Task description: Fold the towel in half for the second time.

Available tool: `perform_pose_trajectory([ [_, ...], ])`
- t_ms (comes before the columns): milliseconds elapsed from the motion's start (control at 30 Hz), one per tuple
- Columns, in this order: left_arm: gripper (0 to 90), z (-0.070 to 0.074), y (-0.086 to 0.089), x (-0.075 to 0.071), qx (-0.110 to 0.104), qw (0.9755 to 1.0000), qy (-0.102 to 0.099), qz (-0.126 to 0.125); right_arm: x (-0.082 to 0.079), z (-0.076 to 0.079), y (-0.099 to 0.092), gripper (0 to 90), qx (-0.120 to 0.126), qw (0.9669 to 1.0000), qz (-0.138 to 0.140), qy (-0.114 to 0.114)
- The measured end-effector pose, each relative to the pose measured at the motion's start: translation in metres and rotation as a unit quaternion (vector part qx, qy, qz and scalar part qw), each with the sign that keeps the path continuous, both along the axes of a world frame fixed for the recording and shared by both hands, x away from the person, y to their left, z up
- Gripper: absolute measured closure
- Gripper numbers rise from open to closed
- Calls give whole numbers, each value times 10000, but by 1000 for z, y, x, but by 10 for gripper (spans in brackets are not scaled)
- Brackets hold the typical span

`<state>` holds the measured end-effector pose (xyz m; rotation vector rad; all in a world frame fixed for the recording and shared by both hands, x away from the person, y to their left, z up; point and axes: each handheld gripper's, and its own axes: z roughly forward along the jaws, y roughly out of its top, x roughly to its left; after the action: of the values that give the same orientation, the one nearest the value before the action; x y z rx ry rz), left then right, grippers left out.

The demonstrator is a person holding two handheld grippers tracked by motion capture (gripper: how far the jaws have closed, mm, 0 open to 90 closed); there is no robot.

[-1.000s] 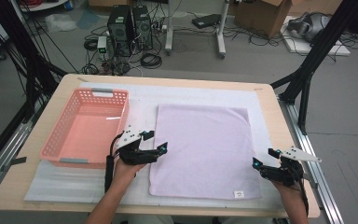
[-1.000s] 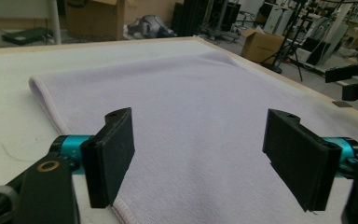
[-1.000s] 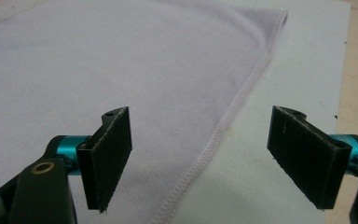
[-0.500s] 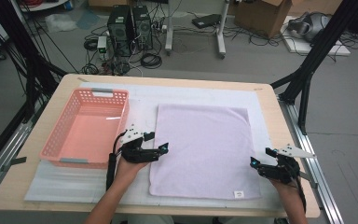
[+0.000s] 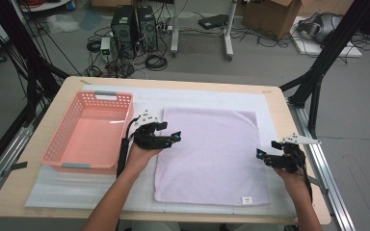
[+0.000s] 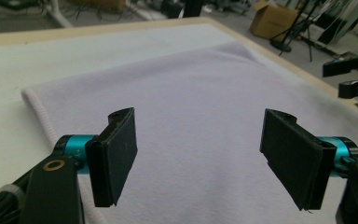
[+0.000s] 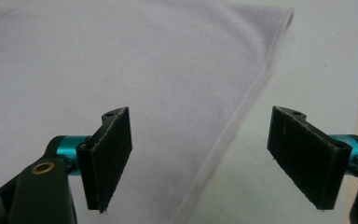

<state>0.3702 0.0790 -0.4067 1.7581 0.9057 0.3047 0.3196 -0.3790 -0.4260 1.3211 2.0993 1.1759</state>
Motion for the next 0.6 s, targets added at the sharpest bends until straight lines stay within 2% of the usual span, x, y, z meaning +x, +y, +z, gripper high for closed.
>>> perform_pose_trajectory([
  [133,274,-6,2,20,89,9994,235,255,20,5,-1,237,-25,9999,-83,88],
  [200,280,-9,2,28,51,9990,382,246,29,6,-1,268,47,9998,-120,139],
  [233,288,-10,1,32,96,9988,428,231,33,7,-1,289,53,9998,-127,165],
  [267,293,-12,2,35,110,9987,413,291,38,6,-1,319,41,9998,-109,183],
  [300,303,-13,3,39,120,9981,507,332,41,6,-1,369,54,9997,-90,219],
  [333,306,-15,4,43,223,9975,544,392,45,6,0,406,47,9998,-67,200],
  [400,316,-18,6,50,284,9965,601,508,51,5,1,414,5,9997,-143,218],
  [467,327,-20,7,56,478,9949,597,655,60,4,2,435,-61,9994,-215,263],
  [500,334,-21,7,61,668,9931,562,788,63,3,2,436,-70,9992,-248,302],
  [533,337,-22,8,62,689,9925,519,862,68,2,2,444,-121,9987,-341,346],
  [600,354,-27,9,68,660,9908,673,971,73,0,3,468,-213,9980,-495,328],
])
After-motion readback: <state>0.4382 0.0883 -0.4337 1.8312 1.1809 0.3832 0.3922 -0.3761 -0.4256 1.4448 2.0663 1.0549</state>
